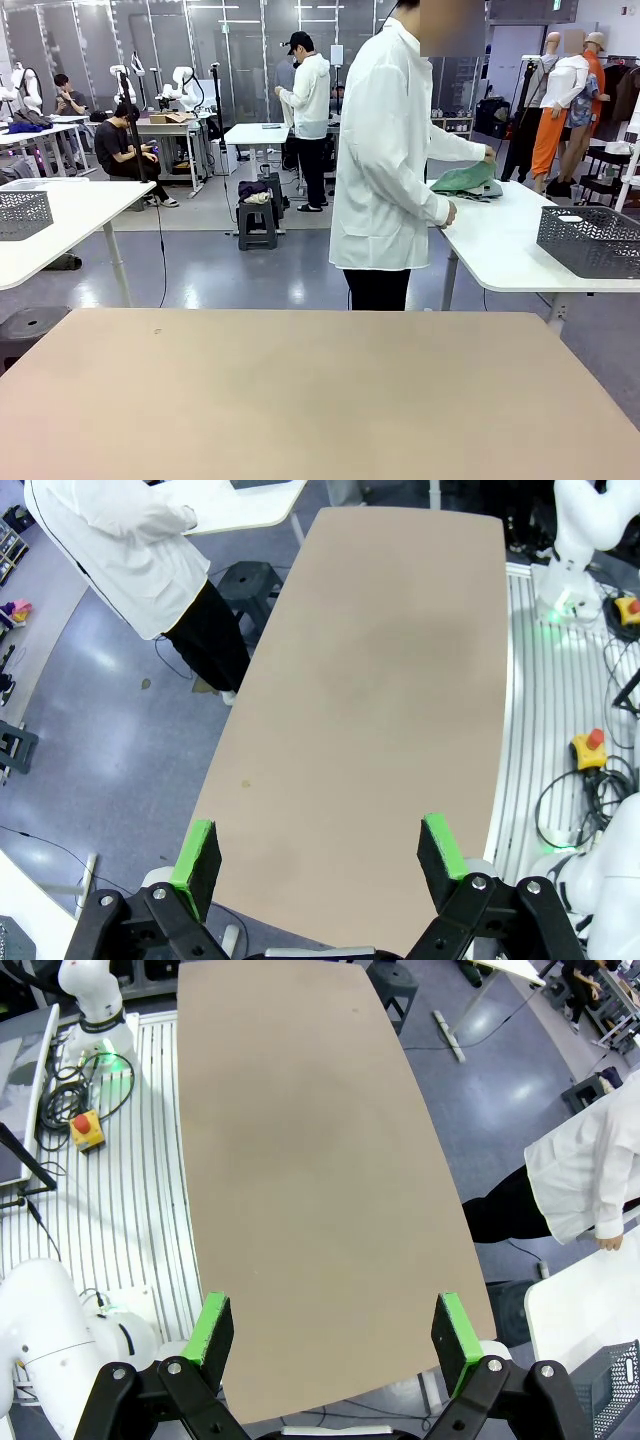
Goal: Fold the towels and place them in the basket.
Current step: When a person lays out a Towel with hook on the table, fold it in half twice.
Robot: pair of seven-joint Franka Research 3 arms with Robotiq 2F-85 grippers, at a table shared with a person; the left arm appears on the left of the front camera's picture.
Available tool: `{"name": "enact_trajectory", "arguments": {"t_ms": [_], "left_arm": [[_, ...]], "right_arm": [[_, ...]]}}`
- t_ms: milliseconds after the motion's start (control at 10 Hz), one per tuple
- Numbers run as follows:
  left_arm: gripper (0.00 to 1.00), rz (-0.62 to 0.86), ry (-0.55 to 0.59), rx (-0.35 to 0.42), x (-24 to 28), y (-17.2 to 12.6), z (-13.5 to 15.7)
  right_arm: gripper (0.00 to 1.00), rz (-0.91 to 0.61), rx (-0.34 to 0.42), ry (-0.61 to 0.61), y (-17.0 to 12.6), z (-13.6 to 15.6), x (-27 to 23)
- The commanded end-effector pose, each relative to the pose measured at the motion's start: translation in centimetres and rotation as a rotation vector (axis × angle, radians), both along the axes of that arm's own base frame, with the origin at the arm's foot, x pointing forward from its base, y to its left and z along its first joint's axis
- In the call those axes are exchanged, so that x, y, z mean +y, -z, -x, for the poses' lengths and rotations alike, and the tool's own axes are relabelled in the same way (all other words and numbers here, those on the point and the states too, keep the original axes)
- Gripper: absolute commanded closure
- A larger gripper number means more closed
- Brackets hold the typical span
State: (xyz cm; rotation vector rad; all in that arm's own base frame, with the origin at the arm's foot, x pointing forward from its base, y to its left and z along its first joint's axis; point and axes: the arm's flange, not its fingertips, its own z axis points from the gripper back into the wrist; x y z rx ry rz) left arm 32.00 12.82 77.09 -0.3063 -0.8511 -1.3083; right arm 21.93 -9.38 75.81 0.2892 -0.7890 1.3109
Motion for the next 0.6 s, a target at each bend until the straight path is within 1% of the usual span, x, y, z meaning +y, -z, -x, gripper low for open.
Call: {"name": "enact_trajectory", "arguments": {"t_ms": [0,500], "left_arm": [[0.0,0.004,0.016,-0.012,-0.17,0.05,0.0],[0.0,0.004,0.016,-0.012,-0.17,0.05,0.0]], "right_arm": [[0.0,-0.001,-0.007,-0.016,-0.01,-0.05,0.03],[0.0,-0.001,-0.007,-0.016,-0.01,-0.05,0.03]]}}
